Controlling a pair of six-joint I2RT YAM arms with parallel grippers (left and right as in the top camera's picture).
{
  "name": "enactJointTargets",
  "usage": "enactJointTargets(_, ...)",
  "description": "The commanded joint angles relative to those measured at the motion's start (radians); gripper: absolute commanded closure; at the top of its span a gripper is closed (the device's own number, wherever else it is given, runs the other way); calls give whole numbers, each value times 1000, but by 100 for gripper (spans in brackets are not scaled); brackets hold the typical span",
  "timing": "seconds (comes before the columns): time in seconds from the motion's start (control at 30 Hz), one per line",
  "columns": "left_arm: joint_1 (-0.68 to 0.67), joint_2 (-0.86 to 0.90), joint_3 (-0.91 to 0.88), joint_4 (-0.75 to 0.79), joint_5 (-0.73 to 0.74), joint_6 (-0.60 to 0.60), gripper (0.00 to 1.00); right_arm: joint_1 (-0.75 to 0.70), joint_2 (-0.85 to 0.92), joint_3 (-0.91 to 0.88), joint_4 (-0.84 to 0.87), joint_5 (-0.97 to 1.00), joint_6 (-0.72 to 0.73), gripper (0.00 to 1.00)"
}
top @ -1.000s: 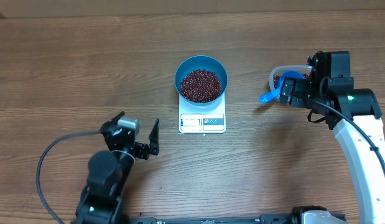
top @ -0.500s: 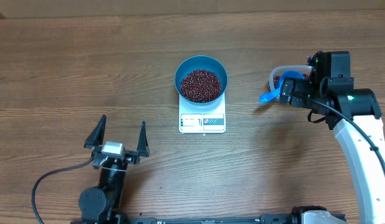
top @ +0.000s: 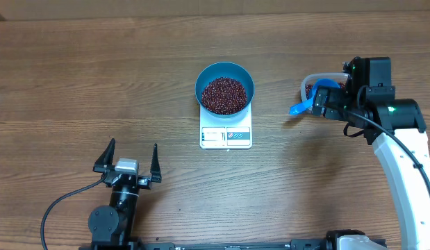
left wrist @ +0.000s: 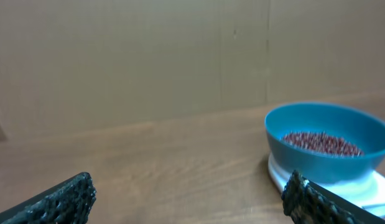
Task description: Scoop item into bowl and weigh 150g on scale
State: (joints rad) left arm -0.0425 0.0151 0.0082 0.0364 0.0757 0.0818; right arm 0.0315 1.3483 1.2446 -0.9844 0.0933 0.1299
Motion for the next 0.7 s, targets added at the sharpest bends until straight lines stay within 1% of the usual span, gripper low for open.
enactJointTargets(0.0, 26, -13, -3, -50, 47, 13, 0, -6, -11, 31, 5, 6, -12, 0)
enactJointTargets(0.1, 34, -12, -3, -108, 55, 10, 0, -6, -11, 31, 5, 6, -12, 0)
enactJointTargets(0.17, 34, -12, -3, -104, 56, 24, 0, -6, -11, 31, 5, 6, -12, 0)
enactJointTargets(0.67, 34, -12, -3, -106, 48, 20, 0, -6, -11, 31, 5, 6, -12, 0)
